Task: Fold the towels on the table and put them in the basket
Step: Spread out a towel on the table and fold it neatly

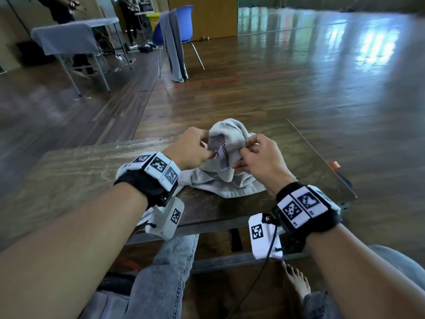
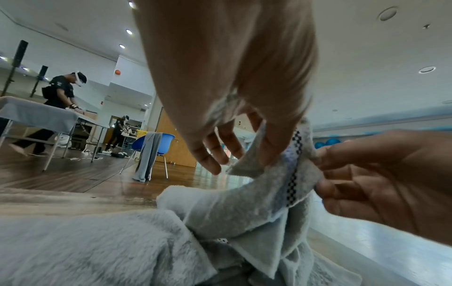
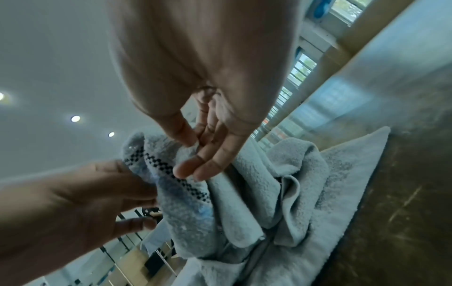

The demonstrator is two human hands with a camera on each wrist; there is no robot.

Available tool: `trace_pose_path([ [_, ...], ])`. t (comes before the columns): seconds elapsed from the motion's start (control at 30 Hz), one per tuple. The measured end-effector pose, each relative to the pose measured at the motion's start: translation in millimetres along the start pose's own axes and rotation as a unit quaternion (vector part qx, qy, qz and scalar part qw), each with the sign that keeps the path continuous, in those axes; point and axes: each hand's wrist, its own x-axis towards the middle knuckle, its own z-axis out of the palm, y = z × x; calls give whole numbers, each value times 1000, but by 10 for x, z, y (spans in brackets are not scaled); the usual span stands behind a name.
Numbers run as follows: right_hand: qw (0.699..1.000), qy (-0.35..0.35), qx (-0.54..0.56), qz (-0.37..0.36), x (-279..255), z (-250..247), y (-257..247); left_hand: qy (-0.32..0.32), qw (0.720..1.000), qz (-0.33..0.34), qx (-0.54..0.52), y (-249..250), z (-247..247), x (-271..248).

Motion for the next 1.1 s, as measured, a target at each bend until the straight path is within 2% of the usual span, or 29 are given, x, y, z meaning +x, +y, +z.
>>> trace_pose_path([
  [0.1,996,17,77,30,-39,-65,-65,63,998,-23,-21,1,-45,26],
  [0.13,997,26,59,32,-51,-84,-63,94,995,-16,-7,9,-56,43],
  [0.2,994,61,-88,-7,-64,-115,-55,162,985,11,48,51,-71,73],
  [0.27,975,82,-190,-81,-86,-125,-59,193,977,34,83,140,-62,61],
  [0.3,971,81,-192,-119,-112,-127,-81,178,979,52,82,191,-44,54],
  [0.37,961,62,-188,-192,-132,-143,-111,93,990,98,47,290,15,37],
  [0.43,954,19,-213,-211,-130,-168,-108,6,993,116,17,364,101,29],
  [0.47,953,-6,-226,-200,-120,-194,-84,-13,993,117,14,379,152,36],
  [0.53,949,-20,-260,-178,-116,-224,-42,6,994,106,16,348,251,51],
  [0.6,940,14,-294,-174,-93,-268,-14,39,996,76,6,263,337,38],
  [0.77,952,142,-227,-147,-7,-524,-58,-8,999,-14,33,46,434,-38],
  [0.83,954,147,-235,-118,4,-605,-33,41,998,-5,45,63,433,14],
  [0.9,945,132,-269,-132,-38,-618,-28,77,996,29,42,185,404,86],
  [1.03,938,47,-267,-218,-90,-594,-61,43,991,107,67,463,384,204],
  [1.1,934,52,-270,-230,-92,-605,-43,27,991,116,61,499,376,242],
])
